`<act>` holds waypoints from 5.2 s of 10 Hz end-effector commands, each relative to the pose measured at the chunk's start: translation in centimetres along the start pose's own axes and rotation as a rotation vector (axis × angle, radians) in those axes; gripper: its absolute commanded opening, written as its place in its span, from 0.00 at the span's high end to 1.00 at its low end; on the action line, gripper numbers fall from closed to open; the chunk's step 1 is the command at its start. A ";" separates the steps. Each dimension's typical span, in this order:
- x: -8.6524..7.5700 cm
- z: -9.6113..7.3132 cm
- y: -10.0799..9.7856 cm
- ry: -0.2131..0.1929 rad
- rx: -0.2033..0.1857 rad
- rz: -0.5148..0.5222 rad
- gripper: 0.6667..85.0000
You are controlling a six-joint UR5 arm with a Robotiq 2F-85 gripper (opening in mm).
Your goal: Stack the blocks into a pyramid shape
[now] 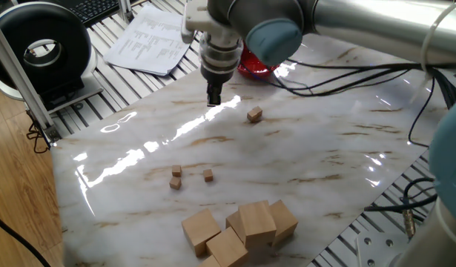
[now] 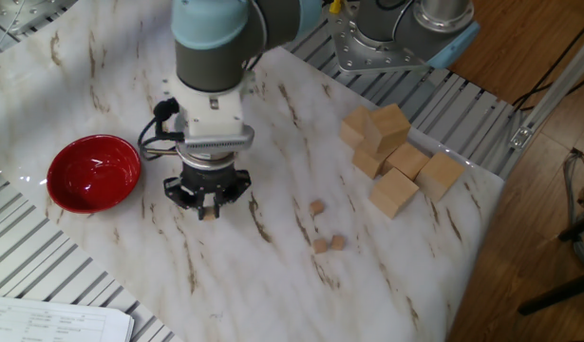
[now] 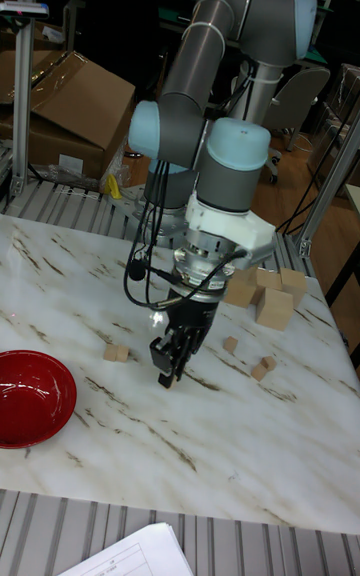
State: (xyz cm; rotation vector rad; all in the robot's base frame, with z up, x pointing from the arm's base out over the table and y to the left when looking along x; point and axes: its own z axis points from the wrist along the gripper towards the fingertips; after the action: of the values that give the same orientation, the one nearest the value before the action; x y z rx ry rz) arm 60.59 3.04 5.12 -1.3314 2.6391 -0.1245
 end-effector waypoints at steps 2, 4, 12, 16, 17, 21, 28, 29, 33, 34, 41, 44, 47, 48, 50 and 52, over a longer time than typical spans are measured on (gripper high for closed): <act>1.6 0.4 0.1 0.022 -0.047 -0.188 1.00; 2.1 0.5 1.7 0.008 -0.127 -0.375 1.00; 6.1 0.5 -0.1 0.016 -0.096 -0.672 1.00; 6.7 0.3 -0.3 0.014 -0.099 -0.656 1.00; 6.8 0.2 0.3 0.009 -0.117 -0.645 1.00; 8.4 0.4 1.9 0.003 -0.171 -0.626 1.00; 8.5 0.6 2.6 0.005 -0.182 -0.605 1.00; 8.4 0.6 2.6 0.004 -0.183 -0.605 1.00; 8.3 0.7 2.7 0.003 -0.186 -0.605 1.00; 8.3 0.7 2.7 0.003 -0.186 -0.604 1.00; 8.3 1.2 2.9 0.000 -0.198 -0.597 1.00; 8.4 1.9 3.1 -0.008 -0.199 -0.590 1.00; 8.7 2.1 3.1 -0.008 -0.199 -0.591 1.00; 8.8 2.1 3.0 -0.006 -0.198 -0.591 1.00; 8.8 2.2 3.0 -0.006 -0.198 -0.591 1.00; 8.8 2.2 3.0 -0.006 -0.198 -0.590 1.00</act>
State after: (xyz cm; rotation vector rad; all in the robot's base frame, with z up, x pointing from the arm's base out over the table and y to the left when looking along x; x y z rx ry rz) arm 53.41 -2.29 1.35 -2.1489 2.2100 0.0591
